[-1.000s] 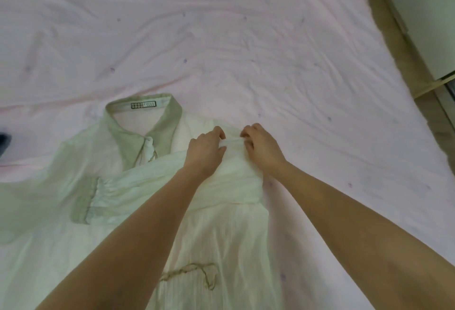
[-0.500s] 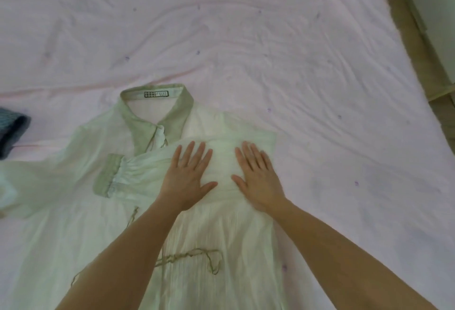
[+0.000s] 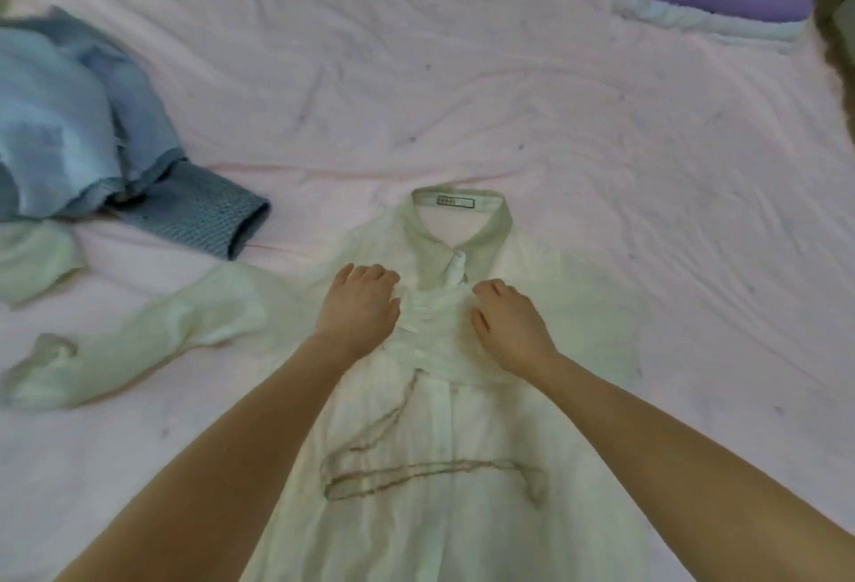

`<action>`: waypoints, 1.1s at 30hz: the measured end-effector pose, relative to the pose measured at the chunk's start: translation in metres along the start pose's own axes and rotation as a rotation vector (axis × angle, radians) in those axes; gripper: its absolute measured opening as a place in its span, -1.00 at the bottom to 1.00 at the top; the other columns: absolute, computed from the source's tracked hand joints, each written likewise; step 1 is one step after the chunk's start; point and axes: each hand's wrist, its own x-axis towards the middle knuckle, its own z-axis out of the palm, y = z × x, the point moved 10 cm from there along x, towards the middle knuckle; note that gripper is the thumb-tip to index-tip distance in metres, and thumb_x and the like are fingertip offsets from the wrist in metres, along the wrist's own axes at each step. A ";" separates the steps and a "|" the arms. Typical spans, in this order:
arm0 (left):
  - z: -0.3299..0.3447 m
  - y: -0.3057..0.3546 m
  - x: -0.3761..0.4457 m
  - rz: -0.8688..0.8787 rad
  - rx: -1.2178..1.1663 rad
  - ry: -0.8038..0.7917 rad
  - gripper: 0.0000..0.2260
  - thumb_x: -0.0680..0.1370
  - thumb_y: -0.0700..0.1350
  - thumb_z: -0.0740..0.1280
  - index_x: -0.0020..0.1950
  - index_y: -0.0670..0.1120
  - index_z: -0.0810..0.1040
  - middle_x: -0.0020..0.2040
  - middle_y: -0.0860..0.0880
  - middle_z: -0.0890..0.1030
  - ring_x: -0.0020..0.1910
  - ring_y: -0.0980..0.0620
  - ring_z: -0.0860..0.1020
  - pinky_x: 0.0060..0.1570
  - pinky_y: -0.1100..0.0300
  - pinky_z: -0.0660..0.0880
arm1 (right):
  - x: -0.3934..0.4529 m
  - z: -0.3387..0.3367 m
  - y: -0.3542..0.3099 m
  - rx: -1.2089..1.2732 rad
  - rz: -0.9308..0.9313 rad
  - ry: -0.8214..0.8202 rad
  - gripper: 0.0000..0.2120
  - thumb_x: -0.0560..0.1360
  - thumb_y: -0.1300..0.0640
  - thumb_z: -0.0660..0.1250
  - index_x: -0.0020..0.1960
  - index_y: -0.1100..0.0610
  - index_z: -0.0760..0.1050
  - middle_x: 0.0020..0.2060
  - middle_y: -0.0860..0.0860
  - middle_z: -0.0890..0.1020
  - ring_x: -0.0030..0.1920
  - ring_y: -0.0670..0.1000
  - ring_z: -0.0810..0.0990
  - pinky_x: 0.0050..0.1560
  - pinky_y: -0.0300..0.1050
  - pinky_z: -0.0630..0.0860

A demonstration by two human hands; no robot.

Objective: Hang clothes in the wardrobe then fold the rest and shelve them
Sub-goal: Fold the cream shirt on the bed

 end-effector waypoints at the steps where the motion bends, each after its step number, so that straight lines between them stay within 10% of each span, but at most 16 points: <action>1: -0.013 -0.038 -0.011 -0.052 -0.023 0.012 -0.67 0.60 -0.06 0.20 0.35 -0.09 0.46 0.26 -0.08 0.52 0.26 -0.10 0.45 0.35 0.08 0.21 | 0.013 0.000 -0.037 0.042 -0.034 -0.011 -0.74 0.62 0.11 0.10 0.22 0.20 0.41 0.12 0.11 0.51 0.05 0.11 0.49 0.03 -0.02 0.39; 8: -0.062 -0.235 -0.076 -0.275 -0.106 0.077 -0.65 0.56 -0.14 0.27 0.35 -0.12 0.47 0.25 -0.13 0.51 0.20 -0.16 0.47 0.23 0.03 0.33 | 0.089 0.022 -0.240 0.189 -0.126 -0.049 -0.77 0.60 0.13 0.15 0.19 0.17 0.45 0.09 0.09 0.56 0.08 0.13 0.52 0.05 0.03 0.46; 14: -0.007 -0.350 -0.142 -0.285 -0.007 -0.463 -0.18 0.39 0.29 0.40 0.52 0.02 0.15 0.41 -0.01 0.37 0.39 -0.06 0.34 0.43 0.02 0.16 | 0.120 0.087 -0.376 -0.060 -0.394 -0.321 -0.44 0.50 0.01 0.33 0.44 0.08 0.27 0.36 0.06 0.40 0.34 0.10 0.35 0.33 -0.04 0.25; 18: 0.007 -0.389 -0.171 -0.282 0.085 -0.578 -0.46 0.50 0.16 0.35 0.41 -0.02 0.36 0.37 -0.01 0.44 0.39 -0.01 0.35 0.47 0.02 0.07 | 0.133 0.110 -0.389 -0.240 -0.300 -0.285 -0.81 0.52 0.20 0.21 0.11 0.13 0.50 0.05 0.12 0.61 0.08 0.17 0.53 0.01 -0.07 0.32; 22: -0.031 -0.409 -0.171 -0.508 -0.544 -0.272 -0.68 0.50 0.16 0.38 -0.09 -0.11 0.60 -0.11 -0.04 0.61 -0.08 -0.06 0.57 -0.18 0.16 0.43 | 0.146 0.079 -0.370 0.017 -0.064 0.009 -0.86 0.52 0.25 0.20 -0.02 0.19 0.52 -0.03 0.15 0.59 0.02 0.19 0.51 -0.11 -0.06 0.32; 26: -0.049 -0.402 -0.181 -0.761 -1.386 -0.218 -0.74 0.53 0.04 0.39 0.06 -0.13 0.59 -0.07 -0.07 0.62 -0.16 0.00 0.59 -0.27 0.17 0.54 | 0.118 0.026 -0.394 0.554 -0.037 0.108 -0.91 0.55 0.14 0.29 0.02 0.12 0.52 -0.04 -0.02 0.56 -0.02 -0.01 0.50 -0.03 -0.16 0.42; 29: -0.084 -0.375 -0.178 -0.740 -1.531 -0.252 -0.77 0.56 -0.06 0.34 0.15 -0.15 0.55 0.01 -0.10 0.63 -0.11 -0.04 0.60 -0.19 0.14 0.53 | 0.081 -0.009 -0.436 0.928 -0.043 -0.124 -0.89 0.54 0.05 0.34 0.04 0.04 0.52 -0.07 -0.07 0.57 -0.11 -0.03 0.58 -0.12 -0.16 0.52; 33: -0.142 -0.327 -0.167 -0.644 -1.657 -0.306 -0.89 0.58 -0.23 0.23 0.00 -0.19 0.54 -0.06 -0.18 0.60 -0.16 -0.08 0.60 -0.19 0.11 0.58 | 0.046 -0.035 -0.465 0.698 -0.133 -0.326 -0.37 0.34 -0.01 0.54 0.32 -0.01 0.38 0.16 -0.10 0.49 0.10 -0.09 0.52 0.05 -0.22 0.48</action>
